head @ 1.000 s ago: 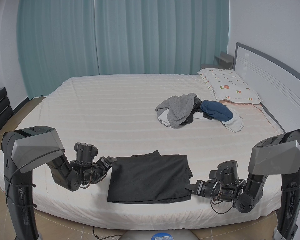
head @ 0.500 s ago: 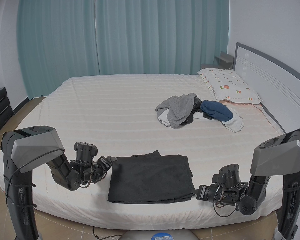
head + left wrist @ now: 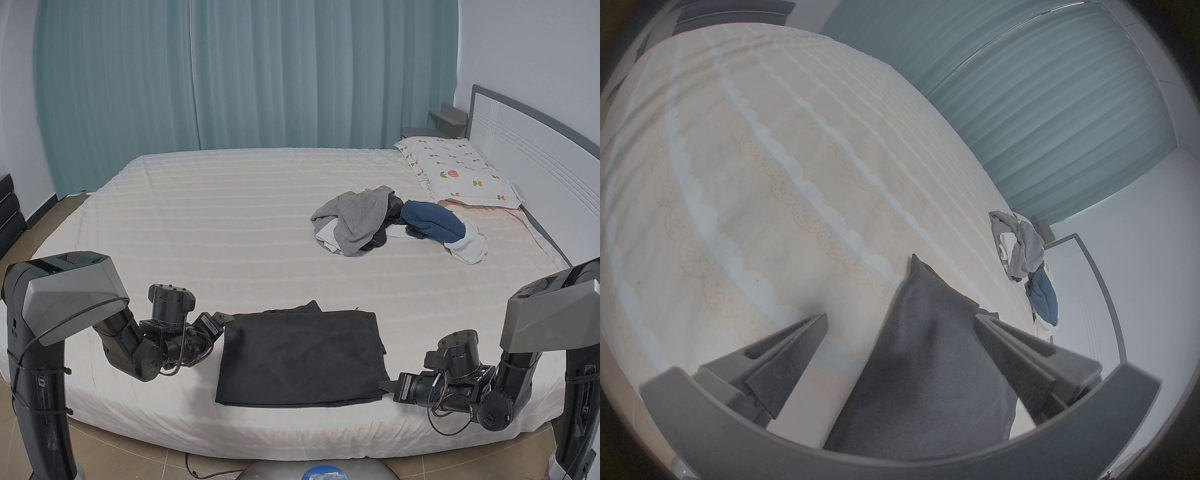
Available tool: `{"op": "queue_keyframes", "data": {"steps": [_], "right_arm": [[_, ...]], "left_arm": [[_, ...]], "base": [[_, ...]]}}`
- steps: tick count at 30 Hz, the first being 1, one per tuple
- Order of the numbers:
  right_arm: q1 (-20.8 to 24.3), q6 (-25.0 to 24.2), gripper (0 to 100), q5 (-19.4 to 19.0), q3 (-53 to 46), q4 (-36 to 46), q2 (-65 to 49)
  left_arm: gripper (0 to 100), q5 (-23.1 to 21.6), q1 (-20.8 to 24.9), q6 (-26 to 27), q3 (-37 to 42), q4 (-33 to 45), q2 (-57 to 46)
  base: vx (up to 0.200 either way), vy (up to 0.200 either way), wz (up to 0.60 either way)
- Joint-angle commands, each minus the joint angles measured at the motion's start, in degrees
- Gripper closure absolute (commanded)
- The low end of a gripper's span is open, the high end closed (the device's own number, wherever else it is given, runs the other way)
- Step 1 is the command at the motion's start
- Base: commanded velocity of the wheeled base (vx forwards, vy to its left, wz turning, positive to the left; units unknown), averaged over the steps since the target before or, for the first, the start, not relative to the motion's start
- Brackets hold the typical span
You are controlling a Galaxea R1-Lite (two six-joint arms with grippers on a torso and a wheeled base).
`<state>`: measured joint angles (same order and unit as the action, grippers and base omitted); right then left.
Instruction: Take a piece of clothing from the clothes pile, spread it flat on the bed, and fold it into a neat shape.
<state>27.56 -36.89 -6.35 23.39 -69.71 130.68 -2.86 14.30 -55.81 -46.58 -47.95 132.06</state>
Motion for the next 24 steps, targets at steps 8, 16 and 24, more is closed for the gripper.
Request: {"op": "queue_keyframes", "data": {"steps": [8, 16, 24], "right_arm": [[-4.62, -2.22, 0, -0.06, 4.56, -0.26, 0.36], [-5.85, -6.62, 0, -0.15, 7.98, 0.01, 0.98], [-6.56, -6.62, 0, -0.42, 15.81, 0.36, 5.37]], "left_arm": [[0, -0.65, -0.76, -0.18, -0.09, -0.48, -0.58], [0, -3.55, -0.85, -0.18, -0.18, -0.57, -0.66], [0, -3.46, -0.85, 0.17, -0.44, -0.66, -0.22]], "base": [[0.0, 0.0, 0.0], [0.1, 0.0, 0.0], [0.125, 0.0, 0.0]]}}
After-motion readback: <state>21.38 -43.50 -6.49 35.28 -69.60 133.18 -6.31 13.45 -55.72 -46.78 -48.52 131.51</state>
